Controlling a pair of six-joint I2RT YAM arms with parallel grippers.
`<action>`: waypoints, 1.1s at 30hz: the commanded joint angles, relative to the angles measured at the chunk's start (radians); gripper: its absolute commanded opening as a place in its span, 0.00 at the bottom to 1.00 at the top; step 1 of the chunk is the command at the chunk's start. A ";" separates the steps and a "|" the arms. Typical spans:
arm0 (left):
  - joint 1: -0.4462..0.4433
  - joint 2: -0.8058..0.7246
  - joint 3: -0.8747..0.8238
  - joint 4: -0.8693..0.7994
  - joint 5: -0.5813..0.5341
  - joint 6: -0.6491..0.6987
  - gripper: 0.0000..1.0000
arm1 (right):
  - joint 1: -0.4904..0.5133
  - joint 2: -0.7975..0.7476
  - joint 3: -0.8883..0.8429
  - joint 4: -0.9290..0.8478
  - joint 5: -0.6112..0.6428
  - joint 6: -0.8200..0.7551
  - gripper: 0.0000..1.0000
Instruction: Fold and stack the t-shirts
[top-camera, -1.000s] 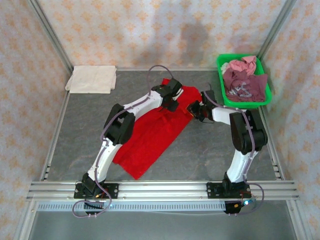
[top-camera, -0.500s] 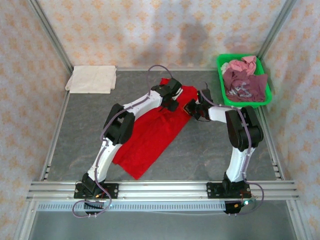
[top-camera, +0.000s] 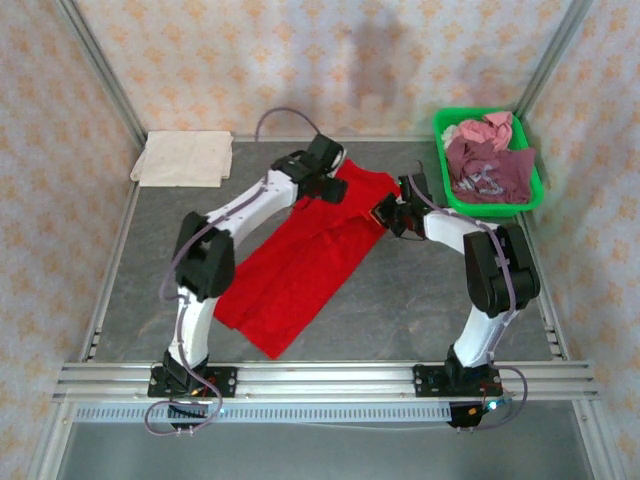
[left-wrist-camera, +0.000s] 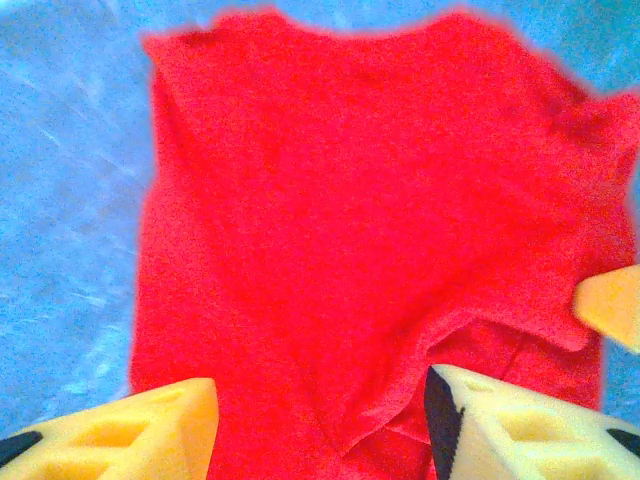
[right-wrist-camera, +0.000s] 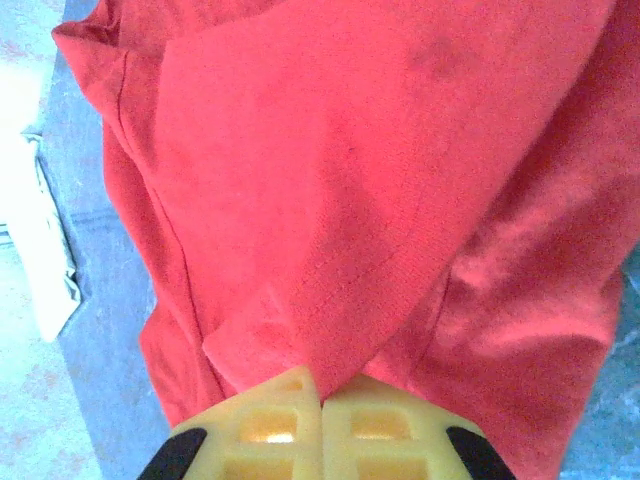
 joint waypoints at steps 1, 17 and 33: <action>0.015 -0.102 -0.077 0.062 0.007 -0.045 0.58 | 0.001 -0.030 0.006 -0.070 -0.031 0.058 0.00; 0.106 -0.212 -0.273 0.101 -0.001 -0.071 0.58 | -0.002 -0.121 -0.026 -0.236 0.018 0.040 0.00; 0.147 -0.160 -0.193 0.044 0.040 -0.049 0.58 | -0.002 -0.209 -0.018 -0.393 0.110 -0.063 0.27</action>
